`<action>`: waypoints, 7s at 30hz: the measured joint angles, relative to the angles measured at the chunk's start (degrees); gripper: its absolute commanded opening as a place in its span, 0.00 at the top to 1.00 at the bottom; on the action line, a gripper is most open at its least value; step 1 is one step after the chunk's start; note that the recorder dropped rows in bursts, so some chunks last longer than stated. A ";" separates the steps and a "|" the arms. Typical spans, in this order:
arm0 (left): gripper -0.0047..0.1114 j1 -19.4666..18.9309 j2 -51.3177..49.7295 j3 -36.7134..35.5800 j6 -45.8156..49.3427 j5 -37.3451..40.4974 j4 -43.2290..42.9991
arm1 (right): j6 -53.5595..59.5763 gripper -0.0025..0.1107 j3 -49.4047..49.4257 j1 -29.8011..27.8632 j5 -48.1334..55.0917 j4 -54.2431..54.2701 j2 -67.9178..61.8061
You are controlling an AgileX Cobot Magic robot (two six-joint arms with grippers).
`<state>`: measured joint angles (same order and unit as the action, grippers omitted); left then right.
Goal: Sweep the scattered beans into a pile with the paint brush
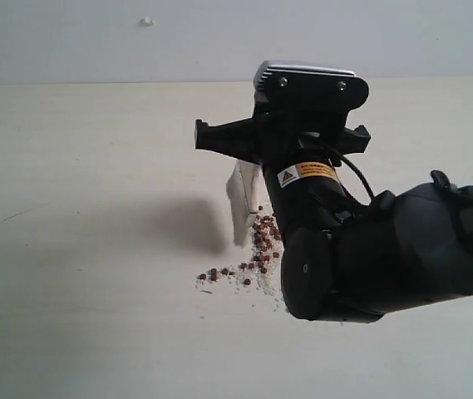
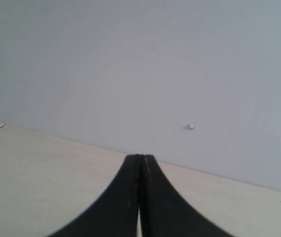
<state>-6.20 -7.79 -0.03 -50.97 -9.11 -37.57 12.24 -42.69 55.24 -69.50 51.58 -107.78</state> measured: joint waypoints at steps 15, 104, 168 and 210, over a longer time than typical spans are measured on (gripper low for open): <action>0.96 0.00 0.00 0.00 0.00 0.00 0.00 | -24.48 0.98 2.14 0.00 0.14 -10.45 -1.10; 0.96 0.00 0.00 0.00 0.00 0.00 0.00 | -1.73 0.98 -0.09 -13.86 2.51 -4.09 -4.33; 0.96 0.00 0.00 0.00 0.00 0.00 0.00 | 12.67 0.98 26.28 -28.89 0.63 -19.88 19.29; 0.96 0.00 0.00 0.00 0.00 0.00 0.00 | -19.90 0.98 22.22 -29.03 -2.15 -28.77 7.43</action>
<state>-6.20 -7.79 -0.03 -50.97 -9.11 -37.57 -7.66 -20.47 26.21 -71.65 22.81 -100.35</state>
